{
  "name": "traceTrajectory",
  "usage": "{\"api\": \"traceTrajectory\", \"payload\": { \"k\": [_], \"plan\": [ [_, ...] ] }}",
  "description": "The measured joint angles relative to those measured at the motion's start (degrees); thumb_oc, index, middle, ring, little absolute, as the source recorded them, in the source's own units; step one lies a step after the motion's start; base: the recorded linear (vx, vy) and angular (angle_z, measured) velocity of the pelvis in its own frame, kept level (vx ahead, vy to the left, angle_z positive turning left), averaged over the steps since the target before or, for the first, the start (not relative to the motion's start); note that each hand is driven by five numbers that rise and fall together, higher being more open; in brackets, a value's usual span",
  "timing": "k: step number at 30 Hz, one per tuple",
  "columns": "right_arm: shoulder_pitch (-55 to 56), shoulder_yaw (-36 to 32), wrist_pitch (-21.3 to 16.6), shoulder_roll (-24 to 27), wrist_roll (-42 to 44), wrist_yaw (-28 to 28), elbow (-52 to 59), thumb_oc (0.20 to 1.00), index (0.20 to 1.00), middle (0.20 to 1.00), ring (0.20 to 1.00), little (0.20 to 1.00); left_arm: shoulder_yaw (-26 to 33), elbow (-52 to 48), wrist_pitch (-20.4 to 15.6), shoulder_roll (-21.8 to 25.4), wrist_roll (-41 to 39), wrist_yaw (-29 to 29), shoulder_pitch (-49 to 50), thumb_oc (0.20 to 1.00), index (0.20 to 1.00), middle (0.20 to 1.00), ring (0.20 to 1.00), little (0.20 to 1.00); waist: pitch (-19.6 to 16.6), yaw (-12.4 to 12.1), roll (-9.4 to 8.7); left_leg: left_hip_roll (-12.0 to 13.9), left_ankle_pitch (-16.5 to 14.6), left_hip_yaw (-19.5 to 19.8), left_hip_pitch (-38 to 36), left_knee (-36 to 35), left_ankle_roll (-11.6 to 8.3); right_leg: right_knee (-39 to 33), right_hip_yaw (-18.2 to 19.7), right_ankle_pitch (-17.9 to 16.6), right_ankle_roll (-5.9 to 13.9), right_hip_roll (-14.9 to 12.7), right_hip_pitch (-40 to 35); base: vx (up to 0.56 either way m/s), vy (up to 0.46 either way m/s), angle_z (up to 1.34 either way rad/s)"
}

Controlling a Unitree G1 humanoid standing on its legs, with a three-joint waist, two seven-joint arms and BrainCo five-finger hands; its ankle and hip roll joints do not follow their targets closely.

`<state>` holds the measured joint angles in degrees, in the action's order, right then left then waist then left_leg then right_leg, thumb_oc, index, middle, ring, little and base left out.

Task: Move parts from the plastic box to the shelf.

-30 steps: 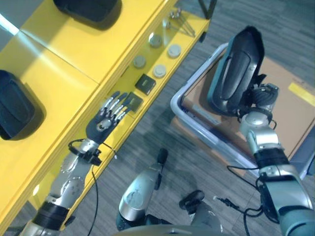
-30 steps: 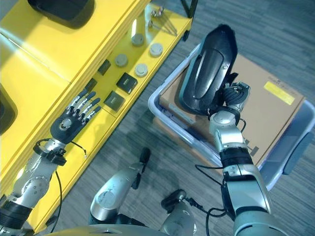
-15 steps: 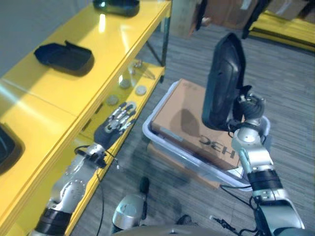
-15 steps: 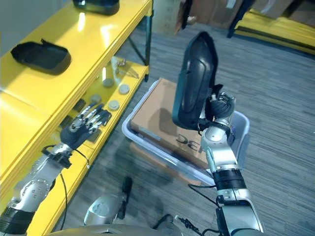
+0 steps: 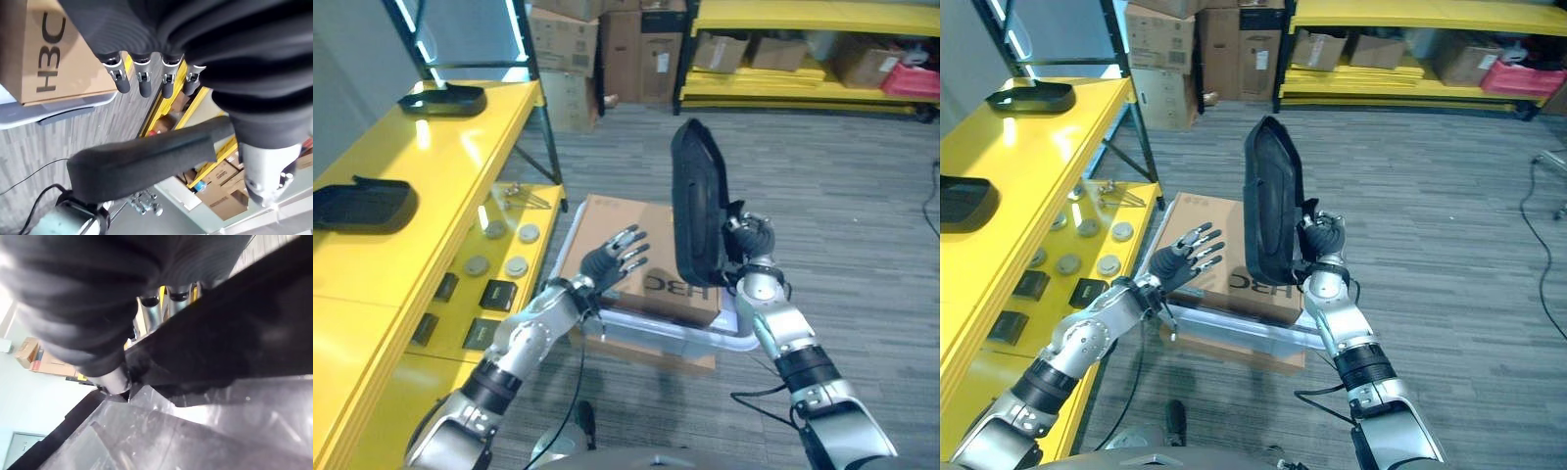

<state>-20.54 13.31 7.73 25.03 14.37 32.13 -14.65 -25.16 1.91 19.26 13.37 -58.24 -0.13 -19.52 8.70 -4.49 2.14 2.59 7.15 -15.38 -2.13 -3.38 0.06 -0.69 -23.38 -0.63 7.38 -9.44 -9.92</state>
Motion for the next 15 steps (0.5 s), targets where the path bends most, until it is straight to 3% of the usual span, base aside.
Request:
{"api": "traceTrajectory", "payload": {
  "k": [6, 15],
  "plan": [
    [-0.01, 2.25, -0.06, -1.29, 0.01, -1.94, 0.0, 0.2, 0.2, 0.2, 0.2, 0.2, -1.49, 3.44, -0.1, -2.5, 0.49, 2.56, -1.65, 1.0, 1.0, 1.0, 1.0, 1.0, -1.14, 2.09, -0.35, 0.44, -0.1, -1.94, -1.09, -0.82, -0.17, -0.52, 1.28, -0.28, -0.14, 0.35, 0.12, 0.01, -0.012, -0.15],
    [-0.96, 4.3, -0.05, -2.56, -0.03, -4.52, -0.04, 0.2, 0.2, 0.2, 0.2, 0.2, -2.05, 3.45, -0.19, -2.62, 5.16, 3.8, -2.0, 1.0, 1.0, 1.0, 1.0, 1.0, -1.26, 2.19, -0.51, 0.5, -0.32, -2.91, -2.33, -1.03, -0.43, -0.62, 2.21, -0.4, -0.1, 0.32, -0.23, 0.02, 0.001, -0.05]
  ]
}}
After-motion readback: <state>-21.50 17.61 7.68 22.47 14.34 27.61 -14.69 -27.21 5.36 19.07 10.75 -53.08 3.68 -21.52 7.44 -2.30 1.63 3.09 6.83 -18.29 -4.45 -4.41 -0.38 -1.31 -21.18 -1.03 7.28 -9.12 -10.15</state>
